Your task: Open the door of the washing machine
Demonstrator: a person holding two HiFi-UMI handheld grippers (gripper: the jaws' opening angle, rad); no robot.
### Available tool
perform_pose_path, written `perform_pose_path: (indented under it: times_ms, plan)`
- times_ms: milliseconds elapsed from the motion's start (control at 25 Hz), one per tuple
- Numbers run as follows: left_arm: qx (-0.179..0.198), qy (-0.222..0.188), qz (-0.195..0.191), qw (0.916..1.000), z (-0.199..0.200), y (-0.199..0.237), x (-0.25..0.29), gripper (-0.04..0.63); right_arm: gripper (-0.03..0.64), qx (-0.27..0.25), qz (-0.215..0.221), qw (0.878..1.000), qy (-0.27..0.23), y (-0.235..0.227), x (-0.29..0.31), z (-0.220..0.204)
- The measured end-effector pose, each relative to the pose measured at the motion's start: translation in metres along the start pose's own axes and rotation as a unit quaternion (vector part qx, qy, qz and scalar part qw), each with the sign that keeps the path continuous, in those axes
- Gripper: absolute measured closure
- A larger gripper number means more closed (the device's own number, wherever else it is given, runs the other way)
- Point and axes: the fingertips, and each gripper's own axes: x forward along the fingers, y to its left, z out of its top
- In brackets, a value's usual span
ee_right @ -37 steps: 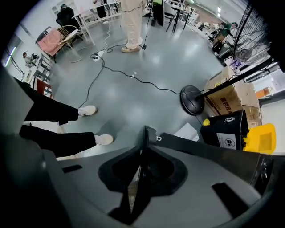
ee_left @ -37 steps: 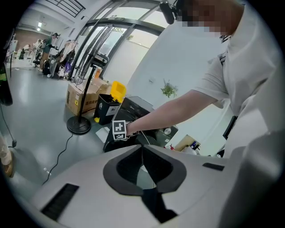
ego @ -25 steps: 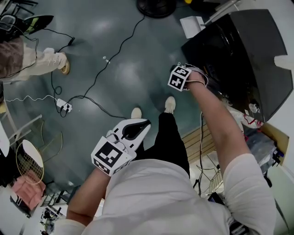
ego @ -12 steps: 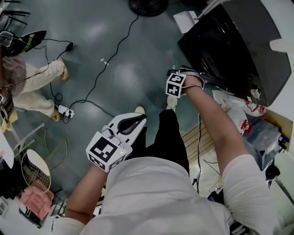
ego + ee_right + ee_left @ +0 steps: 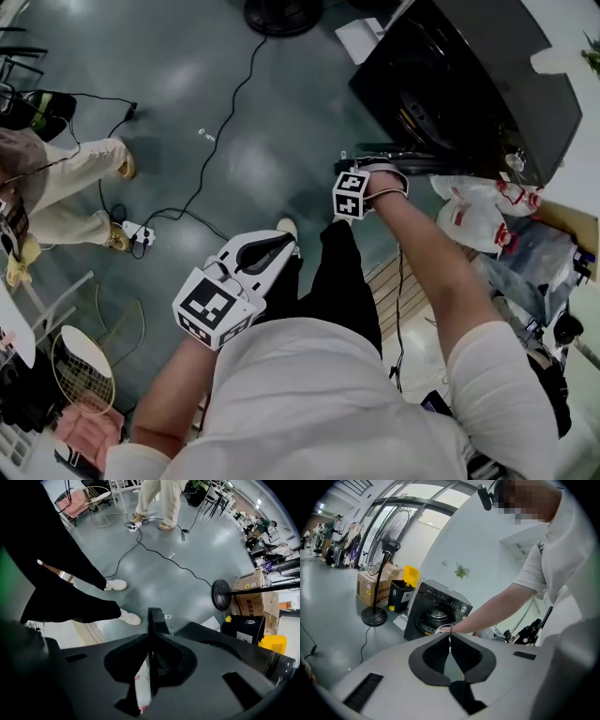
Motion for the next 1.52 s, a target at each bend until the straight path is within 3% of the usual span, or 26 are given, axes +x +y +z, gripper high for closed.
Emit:
perform_pose_path:
  times_ms: [800,1520]
  plan:
    - [0.026,0.021,-0.063,0.9975,-0.016,-0.042,0.009,0.575,0.555,-0.103,0.018,0.994,0.023,0.152,-0.001,-0.033]
    - [0.055,0.047,-0.099,0.9925,-0.023,-0.075,0.024,0.575,0.554,-0.134,0.031,0.990,0.038,0.226,0.002,-0.071]
